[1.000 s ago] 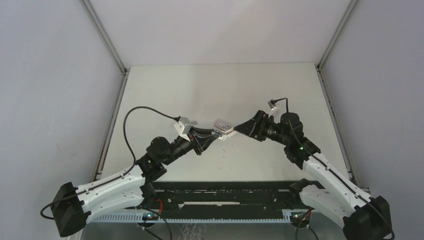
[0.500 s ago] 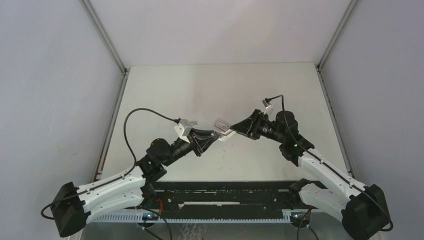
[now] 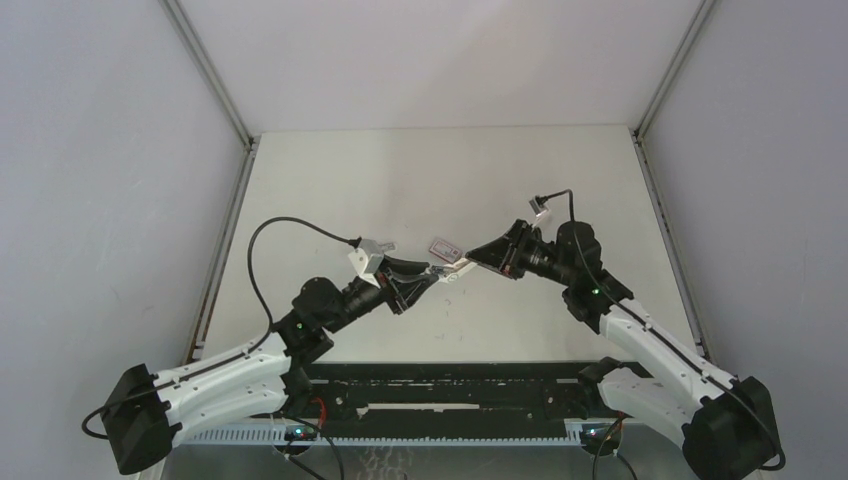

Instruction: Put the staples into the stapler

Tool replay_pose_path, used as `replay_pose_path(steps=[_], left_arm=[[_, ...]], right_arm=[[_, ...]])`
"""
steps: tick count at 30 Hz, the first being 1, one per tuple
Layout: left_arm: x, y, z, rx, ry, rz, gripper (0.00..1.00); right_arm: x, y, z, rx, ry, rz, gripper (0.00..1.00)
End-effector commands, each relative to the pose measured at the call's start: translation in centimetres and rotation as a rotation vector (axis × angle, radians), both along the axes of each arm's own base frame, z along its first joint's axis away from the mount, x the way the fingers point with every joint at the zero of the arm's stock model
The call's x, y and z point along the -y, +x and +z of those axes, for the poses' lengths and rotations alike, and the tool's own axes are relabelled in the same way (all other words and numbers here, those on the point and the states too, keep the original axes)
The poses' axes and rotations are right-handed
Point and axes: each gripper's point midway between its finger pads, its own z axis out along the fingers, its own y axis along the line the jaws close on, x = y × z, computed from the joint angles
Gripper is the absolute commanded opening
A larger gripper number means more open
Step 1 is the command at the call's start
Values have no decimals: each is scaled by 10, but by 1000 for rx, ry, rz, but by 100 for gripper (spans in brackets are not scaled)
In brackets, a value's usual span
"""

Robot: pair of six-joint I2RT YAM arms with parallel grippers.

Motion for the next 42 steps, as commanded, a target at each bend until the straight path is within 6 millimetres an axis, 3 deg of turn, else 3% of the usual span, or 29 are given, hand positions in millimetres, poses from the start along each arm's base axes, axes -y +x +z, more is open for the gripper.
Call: replay_pose_path(steps=[1,3,6,11,16,18,21,25,33,42], left_arm=[[-9,3,3,5,-38,41,53],[-15,5,0,-14,-38,72,69],[-27,7,0,-36,-44,128,82],[-63,21,17,-86,-36,280,100],[-118,57,29,-276,65,457,100],[-155,73,28,-366,69,559,100],[-183,80,42,-404,16,589,100],[-220,86,41,-405,57,743,100],[-242,82,28,-404,113,862,100],[-252,79,22,-411,142,911,100]], right_arm=[[22,15,12,125,-51,-82,0],[36,22,8,159,-129,-124,0],[58,32,4,250,-284,-184,0],[91,49,-10,387,-545,-251,0],[103,78,-21,456,-643,-269,0],[105,91,-24,500,-663,-274,0],[108,111,-29,520,-667,-299,0],[112,136,-40,546,-665,-325,0],[120,163,-78,476,-693,-359,0],[125,171,-111,384,-720,-379,0]])
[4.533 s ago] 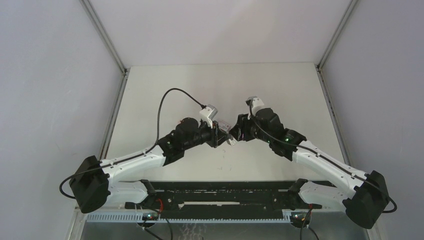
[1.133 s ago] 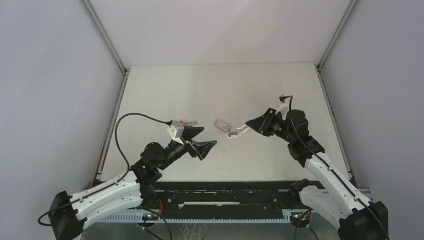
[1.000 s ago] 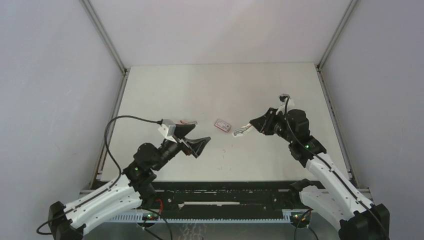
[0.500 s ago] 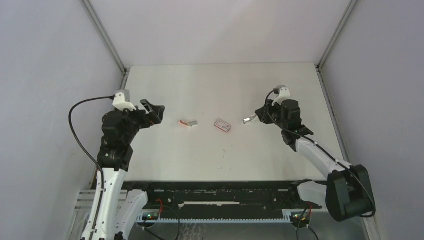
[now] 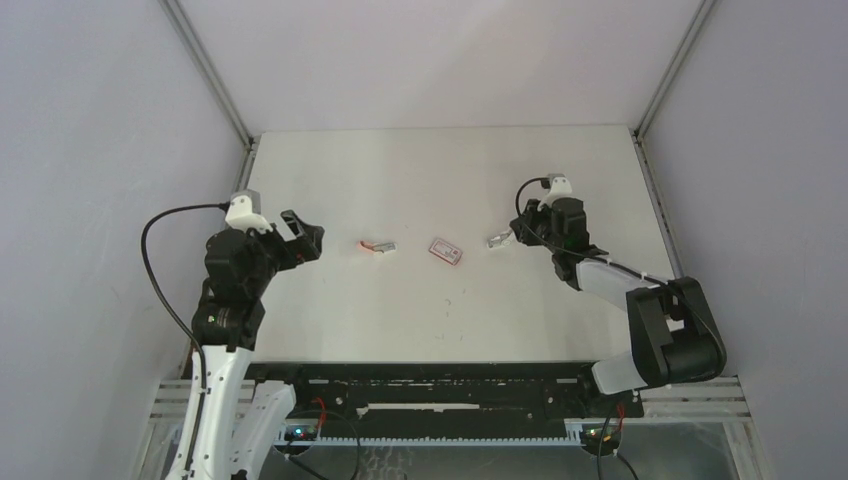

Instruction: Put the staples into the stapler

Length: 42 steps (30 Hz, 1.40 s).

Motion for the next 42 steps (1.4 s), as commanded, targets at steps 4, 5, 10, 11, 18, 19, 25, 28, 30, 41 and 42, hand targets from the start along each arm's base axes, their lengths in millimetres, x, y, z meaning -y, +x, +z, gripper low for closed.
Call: replay_pose_path(steps=[4,5,10,11,18,19,25,28,30,41,42], left_arm=[[-6,1,15,40,28,15,100],[-5,1,14,36,27,13,100],[-3,2,12,31,22,4,100],[-3,2,12,28,22,4,100],[-3,2,12,30,23,0,100],[-3,1,12,31,23,0,100],[-2,1,11,29,23,-4,100],[-1,0,15,43,29,-12,98],[2,1,20,76,29,-32,94],[155,51,4,39,-80,-422,90],[169,58,-4,15,-83,-457,90]], right_arm=[[4,15,4,40,19,-53,1],[5,15,2,35,18,-57,2],[9,14,-4,8,25,-77,14],[10,14,-5,6,28,-82,17],[14,15,-7,-6,42,-96,30],[14,15,-6,-6,44,-97,32],[16,15,-7,-12,52,-102,44],[18,15,-5,-8,46,-109,53],[22,15,1,7,39,-122,59],[42,-16,87,147,74,-168,68],[41,-22,87,135,86,-164,68]])
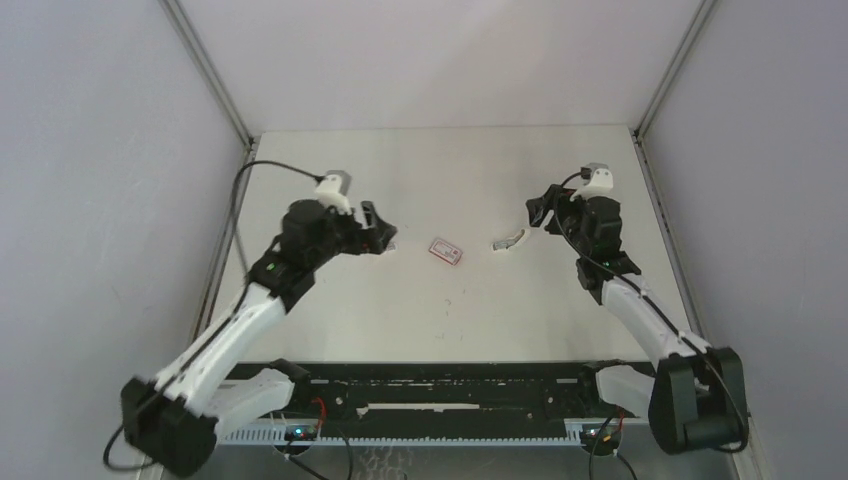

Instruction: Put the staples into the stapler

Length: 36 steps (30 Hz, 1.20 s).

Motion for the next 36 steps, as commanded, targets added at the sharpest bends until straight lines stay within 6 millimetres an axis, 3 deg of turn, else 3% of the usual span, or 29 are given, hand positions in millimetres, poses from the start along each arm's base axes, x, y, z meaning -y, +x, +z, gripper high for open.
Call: replay_pose_path(steps=[1,6,10,15,24,36], left_arm=[[59,45,9,22,-66,-108,90],[129,73,-21,-35,26,-305,89],[158,103,-41,-87,67,-369,88],[185,123,-72,-153,72,-434,87],[199,134,-132,-274,97,-452,87],[185,115,-171,-382,131,-432,86]], right_arm=[[0,-21,19,10,34,9,68],[-12,-42,13,-16,76,78,68],[-19,-53,21,-8,91,118,68],[-18,-59,25,-5,90,121,68],[-22,-62,18,-35,94,138,68],[-23,-64,8,-65,70,131,68]])
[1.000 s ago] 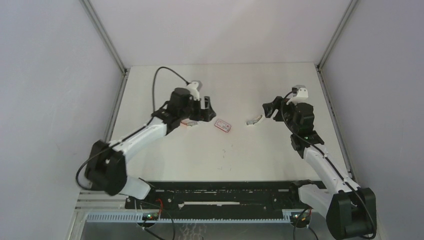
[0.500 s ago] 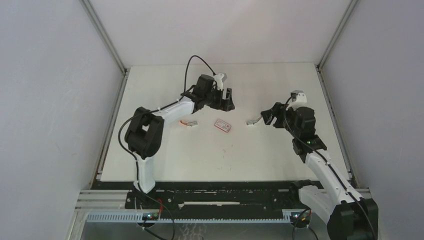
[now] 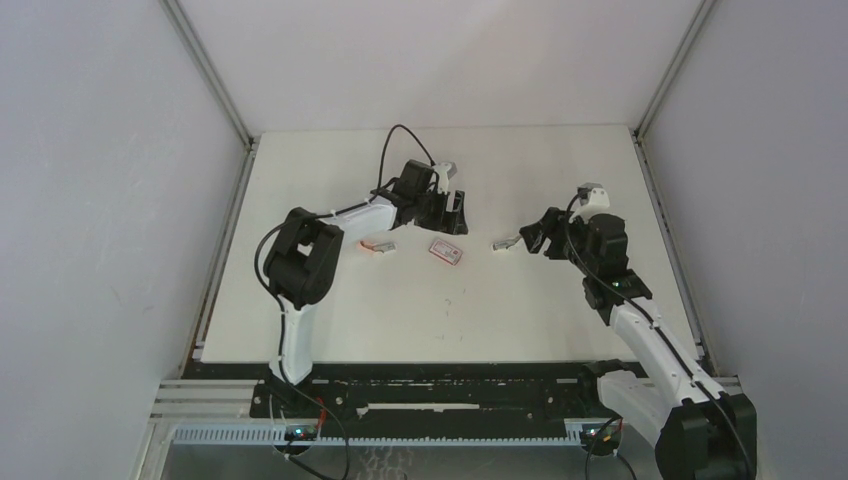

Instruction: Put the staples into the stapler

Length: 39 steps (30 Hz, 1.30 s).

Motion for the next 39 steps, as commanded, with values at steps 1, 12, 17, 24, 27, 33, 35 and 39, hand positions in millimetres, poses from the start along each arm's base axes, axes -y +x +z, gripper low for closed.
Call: replay_pose_path(steps=[1,12,17,24,27,33,35,39], left_arm=[[3,-7,8,7,-22,-24,86],[3,-25,6,-4,-57,-79,85],[-7,-38,6,-9,-56,-64,82],[-7,-70,23,-14,-163,-93,81],[-6,-85,26,-24,-180,-112,81],[-15,-95,52,73,-179,-126,80],[-21,-95,56,137,-150,-143,80],[-32,-89,55,276,-44,-169,81]], right_arm=[[-2,1,4,17,-7,-2,68],[-5,-3,6,18,-11,2,68],[-5,-6,10,25,-4,6,68],[-6,-11,14,24,-9,22,68],[-5,-13,14,20,-13,21,68],[-6,-16,19,12,-15,39,68],[-11,-18,20,6,-3,61,68],[-24,-22,20,-17,40,119,68]])
